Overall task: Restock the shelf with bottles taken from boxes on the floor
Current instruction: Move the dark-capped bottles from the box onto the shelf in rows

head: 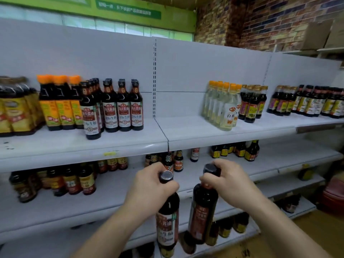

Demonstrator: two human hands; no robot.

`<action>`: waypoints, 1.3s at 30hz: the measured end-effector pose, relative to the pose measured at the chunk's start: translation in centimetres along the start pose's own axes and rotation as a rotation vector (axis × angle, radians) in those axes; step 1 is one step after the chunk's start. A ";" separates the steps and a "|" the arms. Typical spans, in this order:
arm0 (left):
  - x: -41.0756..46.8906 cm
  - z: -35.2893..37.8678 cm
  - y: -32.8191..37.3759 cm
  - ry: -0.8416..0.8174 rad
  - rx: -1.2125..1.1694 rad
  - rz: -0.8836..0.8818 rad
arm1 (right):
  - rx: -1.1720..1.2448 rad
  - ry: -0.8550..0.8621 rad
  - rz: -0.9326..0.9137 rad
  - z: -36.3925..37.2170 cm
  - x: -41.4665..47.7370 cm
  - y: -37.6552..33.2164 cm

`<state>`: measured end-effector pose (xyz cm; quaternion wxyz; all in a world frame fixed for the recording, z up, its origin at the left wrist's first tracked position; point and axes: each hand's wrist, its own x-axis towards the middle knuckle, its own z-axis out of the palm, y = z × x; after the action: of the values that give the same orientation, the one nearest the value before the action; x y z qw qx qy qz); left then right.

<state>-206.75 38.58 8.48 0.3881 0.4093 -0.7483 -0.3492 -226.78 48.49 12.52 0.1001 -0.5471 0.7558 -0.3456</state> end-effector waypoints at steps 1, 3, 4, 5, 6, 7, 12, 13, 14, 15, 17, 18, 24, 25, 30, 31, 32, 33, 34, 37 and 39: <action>0.3 -1.3 -0.3 -0.001 0.005 0.010 | 0.011 0.011 -0.004 0.5 0.3 -1.1; 0.9 -3.8 -0.8 -0.003 0.019 0.034 | 0.031 0.026 -0.012 1.7 0.9 -3.1; 1.2 -5.1 -1.2 -0.003 0.021 0.046 | 0.037 0.029 -0.014 2.3 1.2 -4.1; 1.5 -6.3 -1.5 -0.004 0.022 0.056 | 0.040 0.034 -0.015 2.9 1.5 -5.1; 1.8 -7.4 -2.0 -0.011 0.022 0.060 | 0.038 0.039 -0.017 3.4 1.7 -6.0; 2.1 -8.4 -2.4 -0.019 0.017 0.061 | 0.038 0.045 -0.019 4.0 2.0 -6.9; 3.2 -13.3 -4.2 -0.024 0.023 0.061 | 0.017 0.066 -0.042 6.5 3.1 -11.3; 3.2 -13.7 -4.2 -0.029 0.007 0.062 | 0.020 0.070 -0.037 6.5 3.2 -11.8; 3.3 -14.1 -4.2 -0.035 -0.004 0.053 | 0.020 0.069 -0.038 6.6 3.2 -12.2; 3.5 -14.9 -4.3 -0.032 -0.007 0.044 | 0.021 0.060 -0.042 6.9 3.4 -12.9; 4.1 -16.5 -4.4 -0.018 -0.009 0.033 | 0.038 0.047 -0.056 7.3 4.0 -14.4; 4.4 -17.2 -4.4 -0.005 -0.003 0.032 | 0.048 0.040 -0.066 7.5 4.3 -15.1; 6.5 -20.1 -4.4 0.034 0.004 0.057 | 0.094 0.007 -0.147 7.4 7.3 -18.1; 7.0 -20.5 -4.4 0.044 0.000 0.064 | 0.106 0.000 -0.163 7.3 7.9 -18.4; 10.3 -22.1 -3.6 0.072 0.006 0.083 | 0.154 -0.021 -0.248 6.9 11.7 -20.1; 11.1 -22.4 -3.4 0.080 0.010 0.096 | 0.153 -0.027 -0.268 6.8 12.6 -20.4; 11.8 -22.7 -3.2 0.087 0.009 0.111 | 0.156 -0.035 -0.290 6.8 13.5 -20.6; 12.6 -22.9 -2.9 0.094 0.007 0.122 | 0.166 -0.047 -0.312 6.7 14.5 -20.7; 13.3 -23.1 -2.6 0.103 0.007 0.131 | 0.180 -0.054 -0.328 6.7 15.6 -20.7; 15.8 -23.3 -1.6 0.166 0.043 0.148 | 0.219 -0.066 -0.379 6.4 18.8 -20.9; 17.6 -23.4 -0.9 0.207 0.061 0.140 | 0.245 -0.070 -0.408 6.2 20.8 -21.2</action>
<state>-192.60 17.88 23.55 0.4741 0.4014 -0.7413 -0.2541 -215.37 23.89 26.06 0.1200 -0.6839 0.5782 -0.4284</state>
